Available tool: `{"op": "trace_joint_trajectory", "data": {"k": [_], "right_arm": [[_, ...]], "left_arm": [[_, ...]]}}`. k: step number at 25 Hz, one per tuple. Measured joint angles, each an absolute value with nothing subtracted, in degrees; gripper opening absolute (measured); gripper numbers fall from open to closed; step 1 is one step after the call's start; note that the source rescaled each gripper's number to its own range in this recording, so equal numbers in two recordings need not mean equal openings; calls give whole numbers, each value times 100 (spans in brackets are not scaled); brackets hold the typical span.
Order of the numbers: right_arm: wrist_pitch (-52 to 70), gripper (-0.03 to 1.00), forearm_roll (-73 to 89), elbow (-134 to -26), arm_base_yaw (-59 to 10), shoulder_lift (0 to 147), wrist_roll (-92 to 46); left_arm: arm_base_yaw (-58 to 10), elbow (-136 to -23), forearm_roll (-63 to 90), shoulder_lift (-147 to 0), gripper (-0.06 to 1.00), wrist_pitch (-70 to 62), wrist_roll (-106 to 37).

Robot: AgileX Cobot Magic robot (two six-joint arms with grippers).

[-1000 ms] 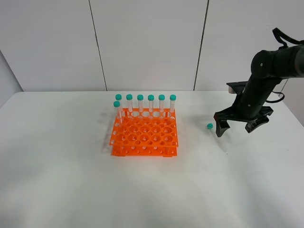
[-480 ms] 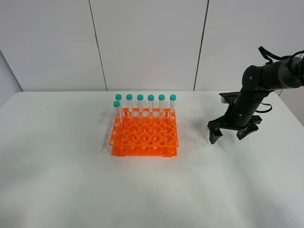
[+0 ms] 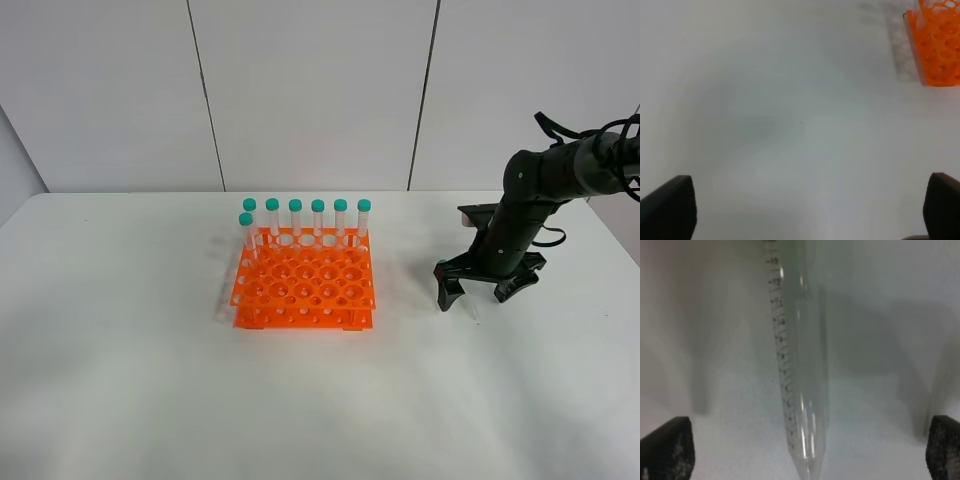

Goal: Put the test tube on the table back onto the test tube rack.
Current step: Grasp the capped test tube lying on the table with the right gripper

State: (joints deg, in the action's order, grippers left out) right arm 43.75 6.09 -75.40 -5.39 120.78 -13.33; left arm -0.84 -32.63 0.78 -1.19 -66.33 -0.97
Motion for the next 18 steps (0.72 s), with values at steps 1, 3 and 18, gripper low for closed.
{"op": "trace_joint_trajectory", "data": {"k": [1,3,18], "right_arm": [[4375,100,623,-7540,-539,12085,-1333],[4375,100,636,-7540,-539,12085,-1333],[4374,52,644,-7540,-539,12111,-1333]], "left_arm": [[-84,-3263,78,-119,100,-6633,-97],[-84,-3263,78,-119,100,-6633,-97],[-84,-3263,78,-119,100,-6633,-97]]}}
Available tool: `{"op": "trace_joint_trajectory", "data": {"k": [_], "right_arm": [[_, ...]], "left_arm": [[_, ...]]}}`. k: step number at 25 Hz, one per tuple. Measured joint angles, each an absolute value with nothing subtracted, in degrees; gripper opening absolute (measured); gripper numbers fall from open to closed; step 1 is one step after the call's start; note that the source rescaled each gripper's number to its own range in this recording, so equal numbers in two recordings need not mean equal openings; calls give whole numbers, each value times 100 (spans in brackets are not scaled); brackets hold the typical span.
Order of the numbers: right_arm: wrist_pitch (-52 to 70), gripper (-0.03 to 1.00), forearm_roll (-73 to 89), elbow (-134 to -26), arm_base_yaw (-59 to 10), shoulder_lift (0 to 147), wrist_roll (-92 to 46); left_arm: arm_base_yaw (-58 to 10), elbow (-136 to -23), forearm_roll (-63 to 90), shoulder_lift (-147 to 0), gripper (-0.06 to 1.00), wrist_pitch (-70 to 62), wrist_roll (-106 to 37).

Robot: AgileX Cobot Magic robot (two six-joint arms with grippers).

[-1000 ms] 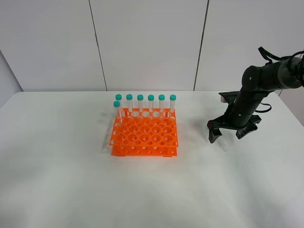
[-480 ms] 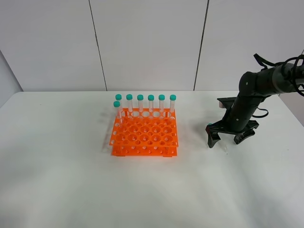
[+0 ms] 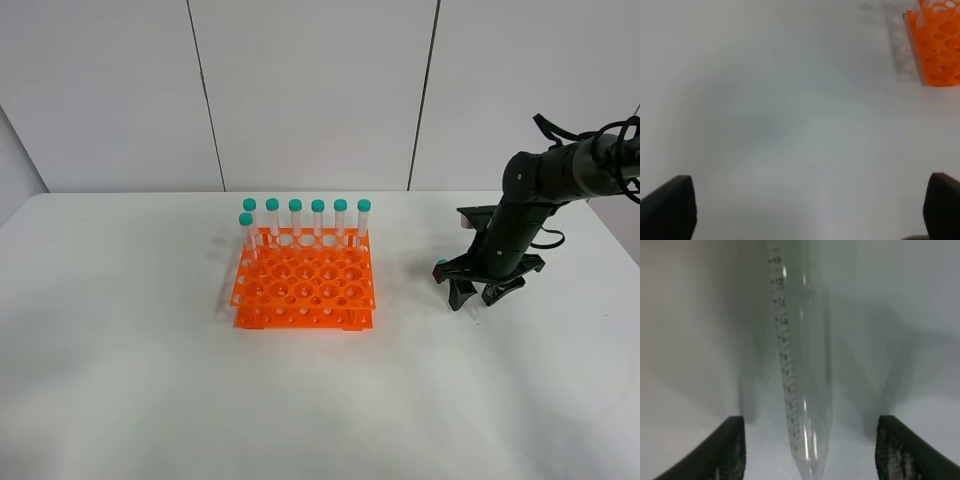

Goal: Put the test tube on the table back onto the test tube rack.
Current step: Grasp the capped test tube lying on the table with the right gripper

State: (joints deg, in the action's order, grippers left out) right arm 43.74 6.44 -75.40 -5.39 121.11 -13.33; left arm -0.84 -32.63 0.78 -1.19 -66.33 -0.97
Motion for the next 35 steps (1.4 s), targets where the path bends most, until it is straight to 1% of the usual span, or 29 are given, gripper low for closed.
{"op": "trace_joint_trajectory", "data": {"k": [1,3,9,12,13,24,35], "right_arm": [[4374,51,644,-7540,-539,12116,-1333],[4374,45,649,-7540,-539,12112,-1333],[4374,20,645,-7540,-539,12112,-1333],[4397,2,640,-7540,-539,12112,-1341],[4415,0,640,-7540,-539,12112,-1376],[4512,0,634,-7558,-539,11987,-1629],[4742,0,593,-7571,-539,10654,-1741]], "left_arm": [[-84,-3263,78,-119,100,-6633,-97],[-84,-3263,78,-119,100,-6633,-97],[-84,-3263,78,-119,100,-6633,-97],[-84,-3263,78,-119,100,-6633,-97],[-84,-3263,78,-119,100,-6633,-97],[-84,-3263,78,-119,100,-6633,-97],[-84,-3263,78,-119,100,-6633,-97]]}}
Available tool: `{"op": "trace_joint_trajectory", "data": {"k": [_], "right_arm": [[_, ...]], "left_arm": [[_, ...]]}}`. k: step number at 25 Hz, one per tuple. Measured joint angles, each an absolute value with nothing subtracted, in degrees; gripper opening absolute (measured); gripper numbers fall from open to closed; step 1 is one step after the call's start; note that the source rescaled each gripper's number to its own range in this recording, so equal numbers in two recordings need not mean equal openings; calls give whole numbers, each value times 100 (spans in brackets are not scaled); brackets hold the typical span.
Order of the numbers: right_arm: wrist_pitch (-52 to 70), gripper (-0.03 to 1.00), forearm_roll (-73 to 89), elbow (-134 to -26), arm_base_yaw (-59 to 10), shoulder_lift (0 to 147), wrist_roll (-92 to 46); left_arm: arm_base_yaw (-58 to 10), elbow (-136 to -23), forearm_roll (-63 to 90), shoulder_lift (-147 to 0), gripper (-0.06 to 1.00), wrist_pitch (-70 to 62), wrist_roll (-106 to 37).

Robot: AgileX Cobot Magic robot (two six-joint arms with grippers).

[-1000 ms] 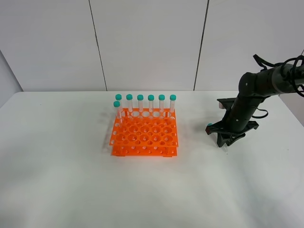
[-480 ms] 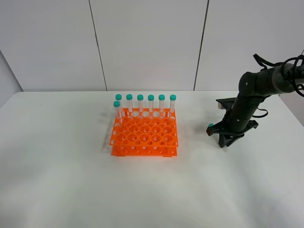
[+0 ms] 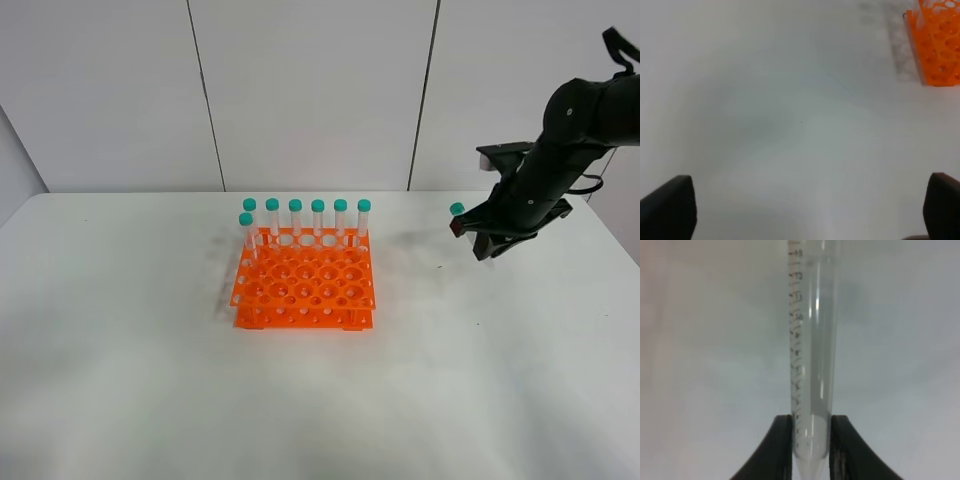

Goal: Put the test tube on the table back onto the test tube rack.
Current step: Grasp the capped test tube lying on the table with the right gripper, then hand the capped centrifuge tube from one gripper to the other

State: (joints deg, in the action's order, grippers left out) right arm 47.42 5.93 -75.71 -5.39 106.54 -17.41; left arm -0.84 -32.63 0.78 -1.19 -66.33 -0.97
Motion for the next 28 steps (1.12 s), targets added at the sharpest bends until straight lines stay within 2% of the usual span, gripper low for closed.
{"op": "trace_joint_trajectory", "data": {"k": [15,19,28], "right_arm": [[4877,0,833,-7571,-539,9776,-2354],[4858,0,1499,-7571,-539,9733,-3260],[4999,0,3868,-7566,-553,9733,-6280]], "left_arm": [[-84,-3263,78,-119,100,-6633,-97],[-84,-3263,78,-119,100,-6633,-97],[-84,-3263,78,-119,100,-6633,-97]]}}
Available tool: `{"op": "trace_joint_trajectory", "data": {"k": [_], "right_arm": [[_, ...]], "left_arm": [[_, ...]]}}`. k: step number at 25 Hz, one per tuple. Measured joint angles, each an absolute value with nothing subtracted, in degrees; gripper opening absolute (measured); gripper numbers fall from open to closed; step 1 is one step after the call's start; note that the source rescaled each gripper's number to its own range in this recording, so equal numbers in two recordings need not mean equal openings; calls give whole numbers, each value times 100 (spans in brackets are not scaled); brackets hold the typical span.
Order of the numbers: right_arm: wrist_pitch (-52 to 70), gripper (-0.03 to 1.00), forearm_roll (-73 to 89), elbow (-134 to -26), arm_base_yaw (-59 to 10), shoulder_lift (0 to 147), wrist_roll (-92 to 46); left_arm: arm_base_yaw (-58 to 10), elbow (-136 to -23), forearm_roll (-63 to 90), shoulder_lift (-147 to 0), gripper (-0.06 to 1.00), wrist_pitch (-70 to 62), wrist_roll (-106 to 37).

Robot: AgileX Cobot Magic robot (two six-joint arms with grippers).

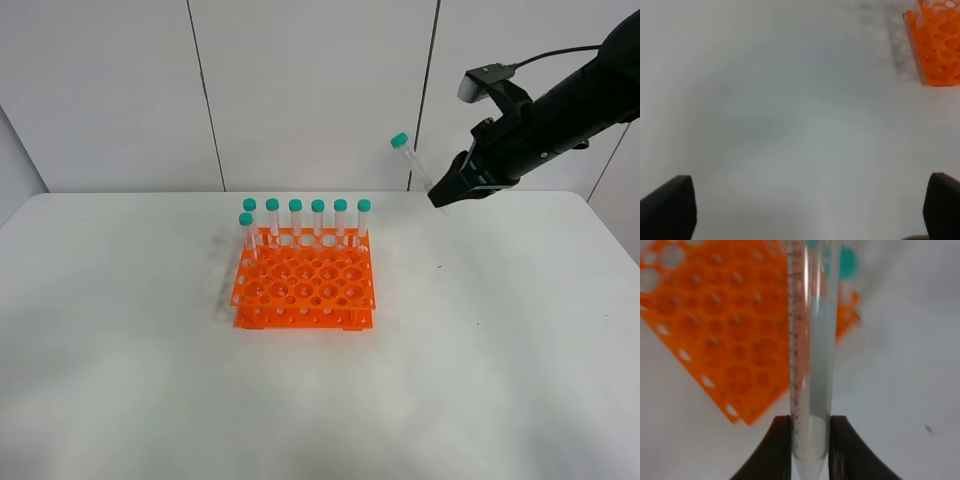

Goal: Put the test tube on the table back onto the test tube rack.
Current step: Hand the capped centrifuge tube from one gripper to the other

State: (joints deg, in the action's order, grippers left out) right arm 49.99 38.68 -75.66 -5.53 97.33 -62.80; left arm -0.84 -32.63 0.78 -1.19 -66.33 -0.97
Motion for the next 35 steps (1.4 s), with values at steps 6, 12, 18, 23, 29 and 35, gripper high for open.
{"op": "trace_joint_trajectory", "data": {"k": [6,12,18,23,29,35], "right_arm": [[5019,0,4174,-7566,-1061,9733,-6919],[5045,0,4226,-7540,-1575,10175,-7054],[5018,0,4270,-7530,-1584,10368,-7070],[5018,0,4388,-7530,-1584,10368,-7076],[5014,0,4389,-7530,-1584,10368,-7076],[5014,0,4394,-7530,-1584,10368,-7083]], "left_arm": [[-84,-3263,66,-119,100,-6633,-102],[-84,-3263,60,-119,100,-6633,-101],[-84,-3263,60,-119,100,-6633,-101],[-84,-3263,60,-119,100,-6633,-101],[-84,-3263,60,-119,100,-6633,-101],[-84,-3263,60,-119,100,-6633,-101]]}}
